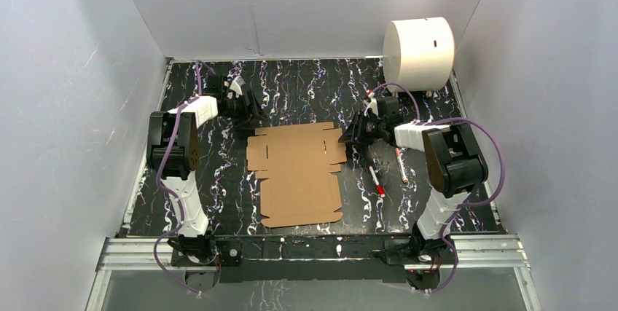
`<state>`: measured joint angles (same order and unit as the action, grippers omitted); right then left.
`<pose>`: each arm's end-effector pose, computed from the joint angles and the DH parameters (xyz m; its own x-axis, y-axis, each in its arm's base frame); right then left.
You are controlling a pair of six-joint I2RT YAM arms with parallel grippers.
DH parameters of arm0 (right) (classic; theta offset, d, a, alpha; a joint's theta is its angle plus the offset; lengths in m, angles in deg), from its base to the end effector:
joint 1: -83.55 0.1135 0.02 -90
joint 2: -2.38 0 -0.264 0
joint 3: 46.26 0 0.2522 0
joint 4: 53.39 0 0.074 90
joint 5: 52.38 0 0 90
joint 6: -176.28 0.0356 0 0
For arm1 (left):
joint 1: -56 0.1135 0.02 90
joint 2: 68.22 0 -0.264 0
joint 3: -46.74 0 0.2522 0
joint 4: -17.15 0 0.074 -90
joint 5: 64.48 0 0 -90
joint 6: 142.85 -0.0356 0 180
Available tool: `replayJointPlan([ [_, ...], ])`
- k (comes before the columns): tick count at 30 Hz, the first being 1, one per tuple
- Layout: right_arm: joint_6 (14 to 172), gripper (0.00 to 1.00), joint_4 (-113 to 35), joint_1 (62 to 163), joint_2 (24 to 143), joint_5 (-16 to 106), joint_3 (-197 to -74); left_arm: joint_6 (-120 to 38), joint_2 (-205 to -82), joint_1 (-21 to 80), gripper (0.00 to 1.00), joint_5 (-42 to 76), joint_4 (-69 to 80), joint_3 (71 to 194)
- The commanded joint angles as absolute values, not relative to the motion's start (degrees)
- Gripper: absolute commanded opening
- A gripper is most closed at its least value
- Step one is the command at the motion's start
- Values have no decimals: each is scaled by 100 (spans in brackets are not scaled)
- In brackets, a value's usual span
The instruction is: Fold the paper box
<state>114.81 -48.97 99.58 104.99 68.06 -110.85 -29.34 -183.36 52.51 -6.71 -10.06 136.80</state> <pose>0.3348 0.1150 0.1451 -0.8552 0.1827 -0.4851 -0.2151 0.7263 0.6528 0.4223 -0.0448 0.1632 -0.8745 -0.2847 -0.3926 0.0308 0.7753 -0.6309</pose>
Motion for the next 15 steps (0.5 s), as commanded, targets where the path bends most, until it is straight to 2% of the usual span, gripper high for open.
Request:
replayJointPlan([
  [1, 11551, 40, -5245, 10015, 10616, 6961, -11085, -2964, -18455, 5181, 68, -1065, -1296, 13739],
  [10, 11642, 25, -5360, 10025, 10544, 6933, -11003, -2877, -18224, 5154, 56, -1181, -1301, 13680],
  [15, 11689, 23, -5386, 10033, 10472, 6863, -10960, -2829, -18039, 5072, 46, -990, -1317, 13632],
])
